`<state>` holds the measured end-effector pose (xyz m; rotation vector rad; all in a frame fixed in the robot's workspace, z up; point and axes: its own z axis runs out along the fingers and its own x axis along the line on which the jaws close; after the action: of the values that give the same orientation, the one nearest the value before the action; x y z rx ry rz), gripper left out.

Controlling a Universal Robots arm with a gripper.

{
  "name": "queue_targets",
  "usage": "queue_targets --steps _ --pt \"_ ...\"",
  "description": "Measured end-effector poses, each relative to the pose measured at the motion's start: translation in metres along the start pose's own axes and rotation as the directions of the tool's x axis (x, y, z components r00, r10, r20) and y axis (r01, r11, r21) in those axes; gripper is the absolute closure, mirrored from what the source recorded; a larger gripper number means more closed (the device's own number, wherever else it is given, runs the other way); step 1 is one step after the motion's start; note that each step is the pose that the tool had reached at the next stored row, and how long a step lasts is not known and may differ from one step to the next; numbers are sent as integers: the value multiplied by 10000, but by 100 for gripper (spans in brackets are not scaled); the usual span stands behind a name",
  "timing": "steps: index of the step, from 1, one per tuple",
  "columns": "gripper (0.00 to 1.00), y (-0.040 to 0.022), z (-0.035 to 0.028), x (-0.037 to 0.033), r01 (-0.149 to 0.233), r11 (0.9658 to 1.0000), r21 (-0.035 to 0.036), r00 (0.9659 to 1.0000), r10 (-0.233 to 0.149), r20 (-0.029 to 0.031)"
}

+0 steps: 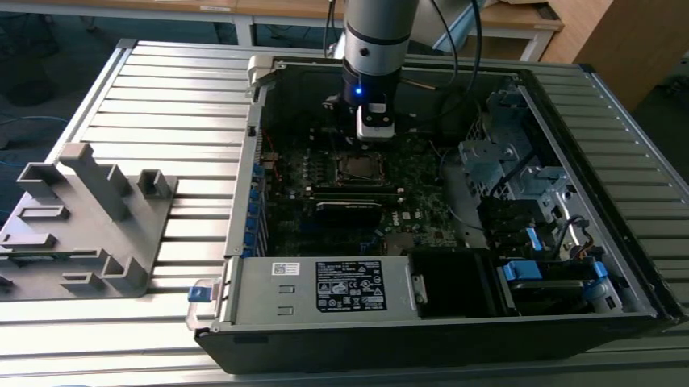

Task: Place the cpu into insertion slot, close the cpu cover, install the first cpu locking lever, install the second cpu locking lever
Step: 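Close the cpu cover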

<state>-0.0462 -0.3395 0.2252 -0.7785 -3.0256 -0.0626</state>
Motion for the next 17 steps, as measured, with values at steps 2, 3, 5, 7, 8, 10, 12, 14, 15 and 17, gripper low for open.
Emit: queue_targets --steps 2,3,5,7,8,10,12,14,15,17 --pt "89 0 1 0 306 9995 8 9995 -306 -11" --pt "89 0 1 0 465 9989 12 9989 -465 -17" --pt "89 0 2 0 795 9968 20 9968 -795 -28" --pt "89 0 4 0 1136 9935 27 9935 -1135 -41" --pt "89 0 5 0 1321 9912 32 9912 -1321 -48" --pt "89 0 6 0 1663 9861 39 9861 -1662 -61" --pt "89 0 8 0 2007 9796 46 9796 -2007 -75" --pt "89 0 9 0 2345 9721 53 9721 -2344 -89" --pt "89 0 10 0 2511 9680 55 9679 -2510 -95" --pt "89 -1 11 0 2837 9589 62 9589 -2836 -109"
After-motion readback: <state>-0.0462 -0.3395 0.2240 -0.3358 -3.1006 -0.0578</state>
